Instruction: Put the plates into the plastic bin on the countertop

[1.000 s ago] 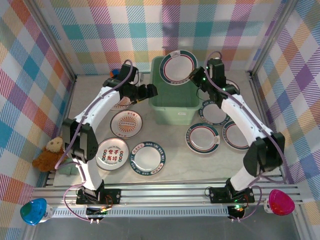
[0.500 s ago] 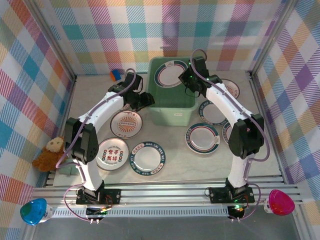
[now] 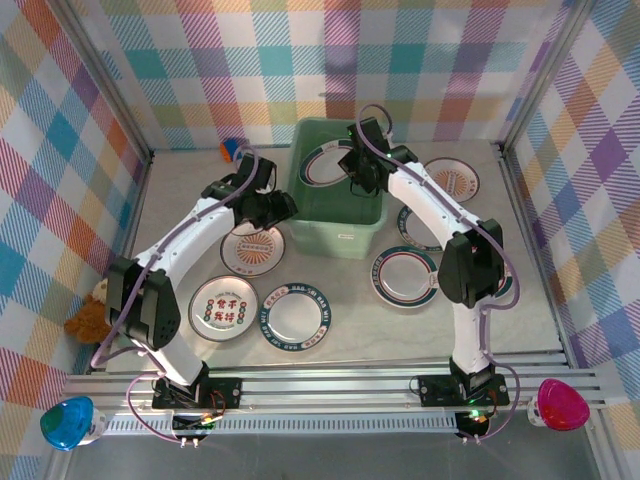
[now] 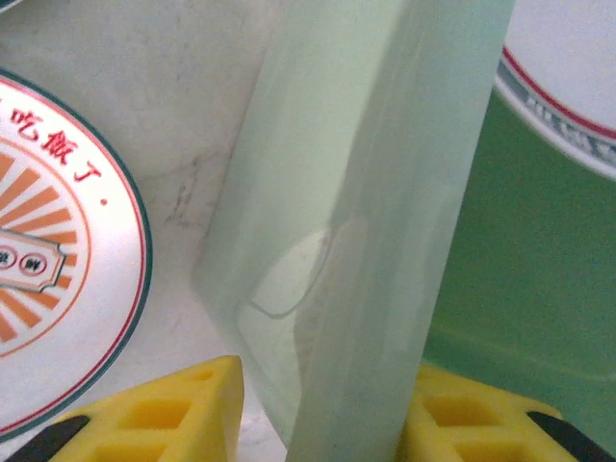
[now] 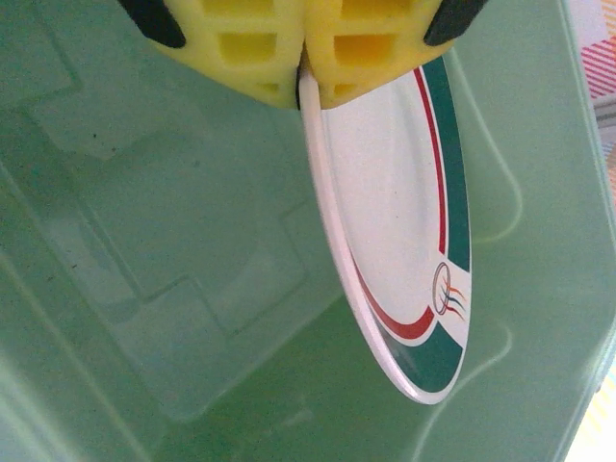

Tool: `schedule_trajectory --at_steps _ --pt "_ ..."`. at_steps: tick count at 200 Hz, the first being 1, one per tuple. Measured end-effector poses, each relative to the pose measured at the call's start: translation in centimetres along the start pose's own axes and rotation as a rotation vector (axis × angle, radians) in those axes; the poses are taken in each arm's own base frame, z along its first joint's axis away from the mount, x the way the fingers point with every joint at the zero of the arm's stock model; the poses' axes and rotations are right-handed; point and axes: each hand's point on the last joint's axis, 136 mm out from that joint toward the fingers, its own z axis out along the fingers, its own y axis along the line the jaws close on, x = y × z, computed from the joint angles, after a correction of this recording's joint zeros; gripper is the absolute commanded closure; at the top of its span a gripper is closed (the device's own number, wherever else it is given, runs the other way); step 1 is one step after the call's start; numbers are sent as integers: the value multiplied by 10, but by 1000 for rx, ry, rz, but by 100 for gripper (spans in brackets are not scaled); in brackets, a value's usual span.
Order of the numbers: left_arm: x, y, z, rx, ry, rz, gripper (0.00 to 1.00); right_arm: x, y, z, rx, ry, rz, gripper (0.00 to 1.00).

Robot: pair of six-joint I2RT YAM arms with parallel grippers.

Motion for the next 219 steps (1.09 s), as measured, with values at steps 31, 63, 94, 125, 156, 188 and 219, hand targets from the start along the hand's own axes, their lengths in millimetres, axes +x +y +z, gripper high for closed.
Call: schedule_trajectory --at_steps 31,63,94,125,156,188,219 --pt "7 2 -3 -1 6 -3 62 1 0 -7 37 -24 21 100" --pt "9 2 -5 -5 5 -5 62 9 7 -16 53 -45 27 100" --pt "15 3 -8 -14 -2 -7 62 18 15 -24 68 -61 39 100" --pt "25 5 -13 -18 0 -11 62 28 14 -26 100 -68 58 100" --pt "33 3 -15 -21 2 -12 63 35 4 -31 159 -96 74 100" --pt "38 2 -17 -22 6 -14 60 37 -1 -36 186 -125 112 100" --pt "37 2 -23 -32 -6 -3 51 39 -4 -38 210 -154 167 100"
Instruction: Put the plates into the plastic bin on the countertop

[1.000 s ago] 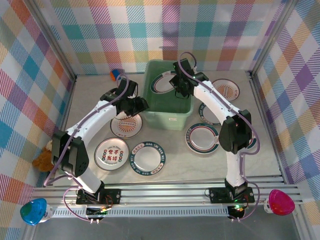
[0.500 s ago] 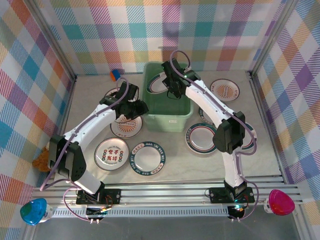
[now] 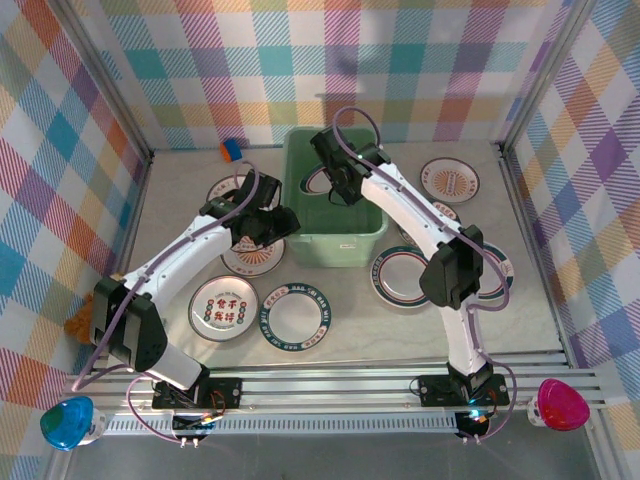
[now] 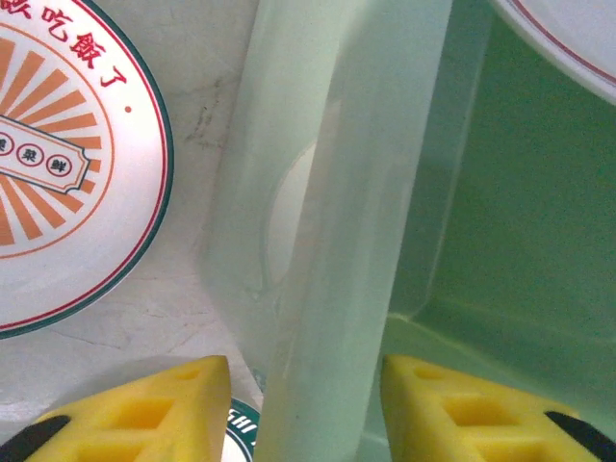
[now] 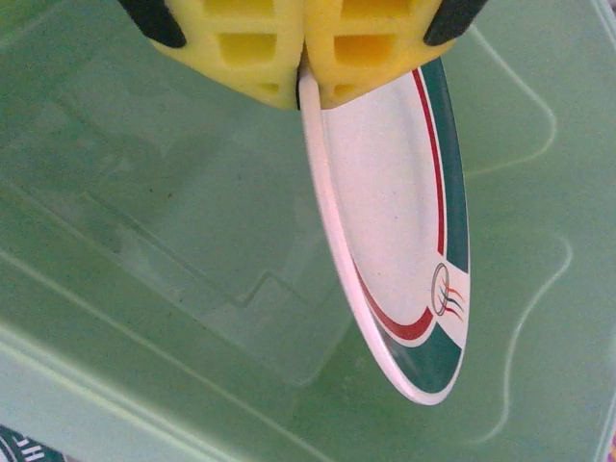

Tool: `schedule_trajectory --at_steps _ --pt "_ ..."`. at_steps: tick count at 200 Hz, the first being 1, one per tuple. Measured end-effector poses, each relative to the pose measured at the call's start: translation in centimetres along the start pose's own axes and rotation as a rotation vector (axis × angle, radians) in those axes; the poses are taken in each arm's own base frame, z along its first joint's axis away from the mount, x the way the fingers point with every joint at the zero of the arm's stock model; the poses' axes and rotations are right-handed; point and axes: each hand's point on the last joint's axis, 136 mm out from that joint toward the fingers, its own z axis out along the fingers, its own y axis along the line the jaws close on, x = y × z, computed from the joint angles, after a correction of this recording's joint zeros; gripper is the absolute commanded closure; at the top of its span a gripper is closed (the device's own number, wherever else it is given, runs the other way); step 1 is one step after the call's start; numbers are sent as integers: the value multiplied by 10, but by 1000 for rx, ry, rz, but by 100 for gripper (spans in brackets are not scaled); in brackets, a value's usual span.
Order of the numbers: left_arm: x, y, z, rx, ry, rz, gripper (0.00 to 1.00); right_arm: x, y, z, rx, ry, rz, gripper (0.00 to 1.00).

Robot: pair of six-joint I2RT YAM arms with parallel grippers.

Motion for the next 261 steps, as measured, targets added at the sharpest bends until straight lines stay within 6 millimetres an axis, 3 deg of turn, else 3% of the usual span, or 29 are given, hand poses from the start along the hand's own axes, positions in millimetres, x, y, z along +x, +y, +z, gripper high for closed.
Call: schedule_trajectory --at_steps 34,68,103,129,156,201,261 --pt "-16 -15 -20 17 -46 63 35 6 5 -1 3 -21 51 100" --pt "-46 -29 -45 37 -131 148 28 16 1 7 47 -32 97 100" --pt "-77 -5 -54 -3 -183 170 27 26 -9 24 99 -40 128 100" --pt "-87 9 -51 -8 -166 180 29 35 -15 42 128 -44 139 100" --pt "-78 8 -36 29 -99 209 29 42 -22 56 158 -48 144 100" --pt "-52 17 -18 68 -18 222 27 47 -23 62 164 -43 160 100" --pt "-49 7 -16 121 -23 239 27 58 -28 79 181 -28 177 100"
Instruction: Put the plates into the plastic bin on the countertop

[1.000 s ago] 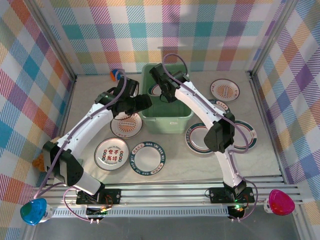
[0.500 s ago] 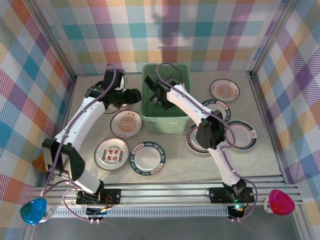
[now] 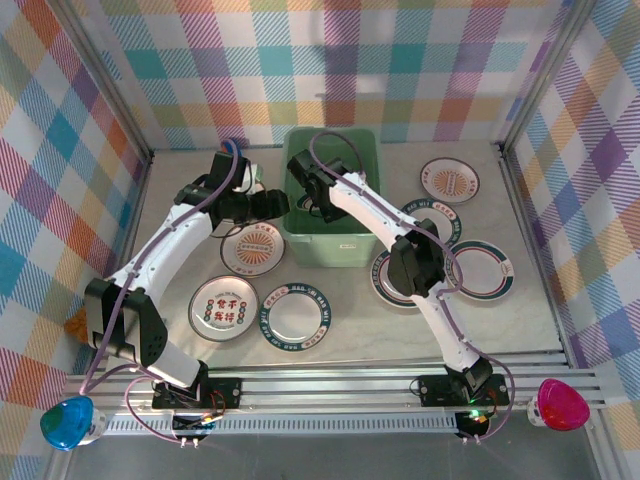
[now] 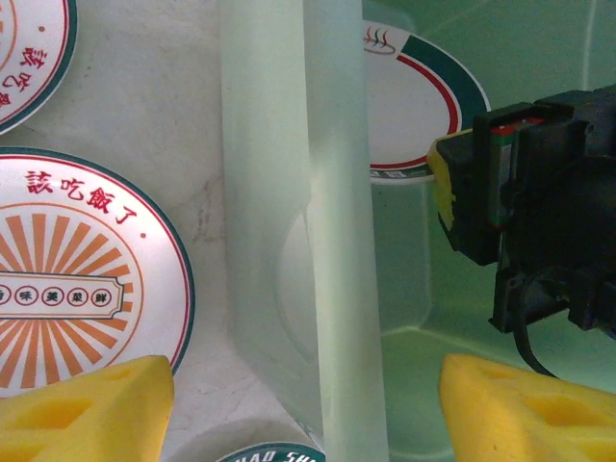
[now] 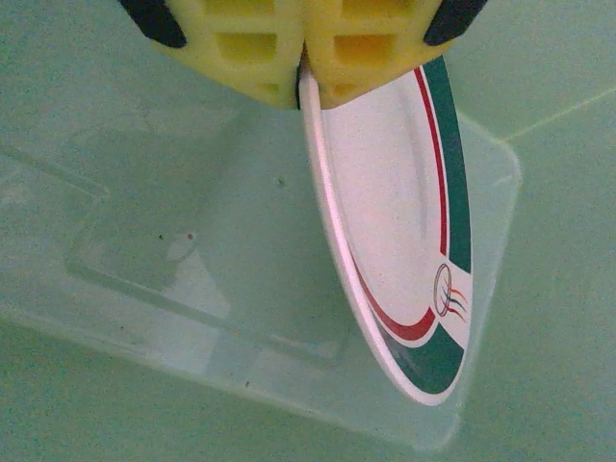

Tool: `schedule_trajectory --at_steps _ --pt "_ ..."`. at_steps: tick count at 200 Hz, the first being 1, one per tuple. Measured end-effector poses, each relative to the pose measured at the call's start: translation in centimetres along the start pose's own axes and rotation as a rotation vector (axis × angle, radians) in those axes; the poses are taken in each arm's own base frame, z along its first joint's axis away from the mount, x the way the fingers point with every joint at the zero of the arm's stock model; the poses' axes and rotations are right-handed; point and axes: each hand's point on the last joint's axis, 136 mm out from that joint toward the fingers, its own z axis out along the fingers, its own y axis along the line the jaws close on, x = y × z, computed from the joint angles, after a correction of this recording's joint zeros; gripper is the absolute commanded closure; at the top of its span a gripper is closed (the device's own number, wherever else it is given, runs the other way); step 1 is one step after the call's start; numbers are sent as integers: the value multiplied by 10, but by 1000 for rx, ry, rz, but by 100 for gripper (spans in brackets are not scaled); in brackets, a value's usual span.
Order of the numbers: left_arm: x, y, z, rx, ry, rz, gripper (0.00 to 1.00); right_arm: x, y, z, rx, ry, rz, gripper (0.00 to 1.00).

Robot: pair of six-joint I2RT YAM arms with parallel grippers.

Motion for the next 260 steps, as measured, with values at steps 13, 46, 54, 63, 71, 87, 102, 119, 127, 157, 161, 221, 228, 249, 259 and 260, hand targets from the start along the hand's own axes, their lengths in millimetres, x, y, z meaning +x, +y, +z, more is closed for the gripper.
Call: schedule_trajectory --at_steps 13,46,54,63,71,87,102,119,127,157,161,221,228,249,259,260 --pt "3 0 4 -1 12 2 28 1 0 2 2 2 7 100" --pt "18 4 22 -20 68 3 31 5 -5 11 13 3 39 100" --pt "22 7 25 -27 81 -1 32 6 -6 13 11 2 47 100" --pt "26 11 29 -36 93 -8 35 7 -6 17 8 3 59 100" --pt "27 11 30 -32 94 -9 38 9 -6 20 5 4 71 100" --pt "26 10 30 -27 88 -7 47 11 -4 25 -7 8 90 100" --pt "26 9 30 -22 89 -7 49 13 -1 26 -20 12 105 100" --pt "26 9 30 -19 91 -7 52 11 2 29 -31 15 130 100" --pt "26 8 30 -15 92 -7 54 12 2 31 -34 19 143 100" --pt "28 4 30 0 98 -4 59 13 5 40 -44 25 179 98" --pt "28 4 30 1 98 -3 59 13 5 41 -44 25 180 97" --pt "30 0 32 13 104 7 61 16 12 46 -74 27 190 91" --pt "30 -1 32 13 104 8 61 16 13 46 -76 26 190 90" --pt "31 -2 33 16 105 11 61 16 15 49 -85 22 190 77" --pt "31 -2 33 16 106 12 61 15 15 54 -87 17 179 63" --pt "31 -2 33 16 106 12 61 15 15 54 -87 16 177 62"
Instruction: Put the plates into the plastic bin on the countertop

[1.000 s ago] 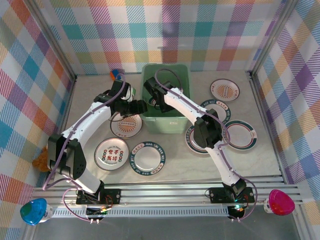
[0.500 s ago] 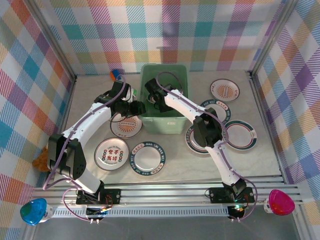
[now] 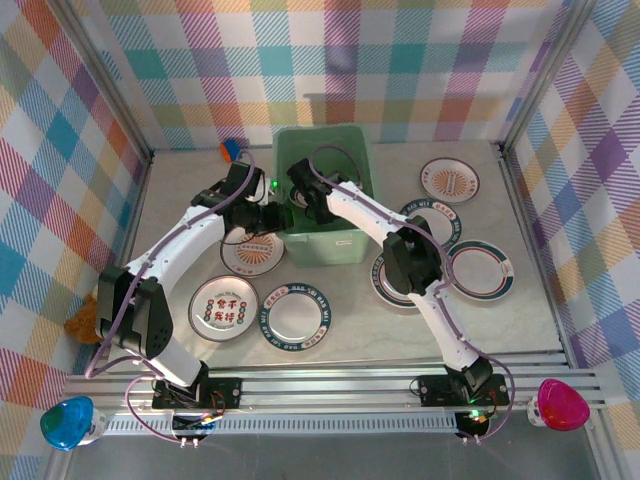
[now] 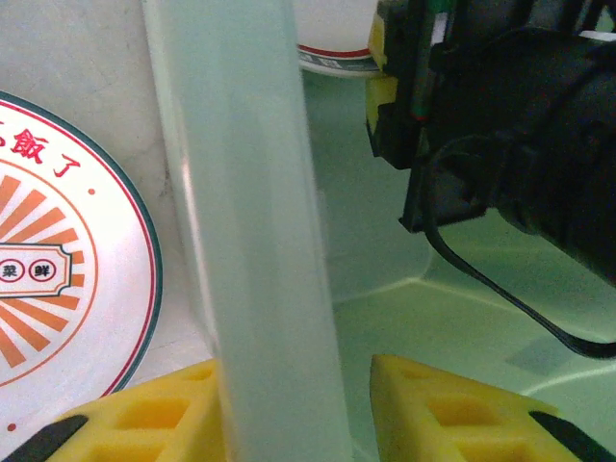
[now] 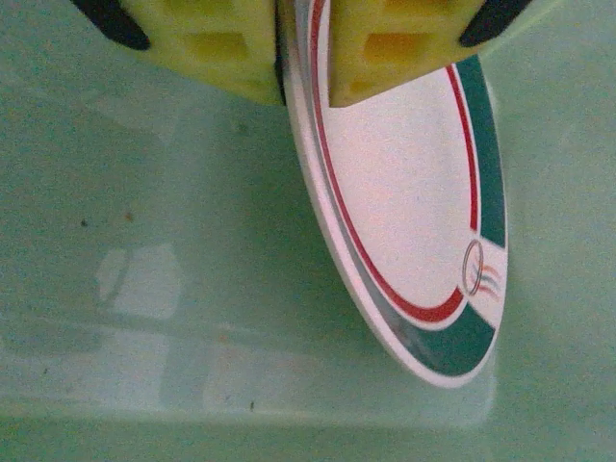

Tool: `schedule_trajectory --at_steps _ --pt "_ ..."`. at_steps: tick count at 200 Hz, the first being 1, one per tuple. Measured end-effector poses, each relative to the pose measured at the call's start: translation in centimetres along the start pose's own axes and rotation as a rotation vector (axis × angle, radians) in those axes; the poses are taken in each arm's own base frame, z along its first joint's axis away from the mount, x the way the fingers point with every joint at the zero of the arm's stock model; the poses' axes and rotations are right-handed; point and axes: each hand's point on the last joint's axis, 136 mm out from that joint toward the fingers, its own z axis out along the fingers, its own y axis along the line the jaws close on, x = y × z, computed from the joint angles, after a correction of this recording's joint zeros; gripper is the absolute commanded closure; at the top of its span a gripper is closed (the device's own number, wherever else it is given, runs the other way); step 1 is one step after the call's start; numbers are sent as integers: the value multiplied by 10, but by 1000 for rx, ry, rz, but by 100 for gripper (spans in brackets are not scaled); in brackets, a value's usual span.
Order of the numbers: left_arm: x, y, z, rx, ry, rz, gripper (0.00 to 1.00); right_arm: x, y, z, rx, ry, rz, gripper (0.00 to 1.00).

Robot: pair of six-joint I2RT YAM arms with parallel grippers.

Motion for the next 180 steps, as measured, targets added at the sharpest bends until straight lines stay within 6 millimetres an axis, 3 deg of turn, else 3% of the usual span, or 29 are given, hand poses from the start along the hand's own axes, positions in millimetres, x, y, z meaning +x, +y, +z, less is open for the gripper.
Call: schedule_trajectory --at_steps 54,79,125,180 --pt "1 -1 0 -2 1 5 60 2 10 22 -69 0 -74 15" --pt "1 0 0 -4 0 5 60 5 18 25 -109 5 -121 0" --pt "1 0 1 -7 3 4 60 8 28 20 -193 26 -209 1" --pt "2 1 1 -16 9 1 60 11 58 -7 -308 66 -275 1"
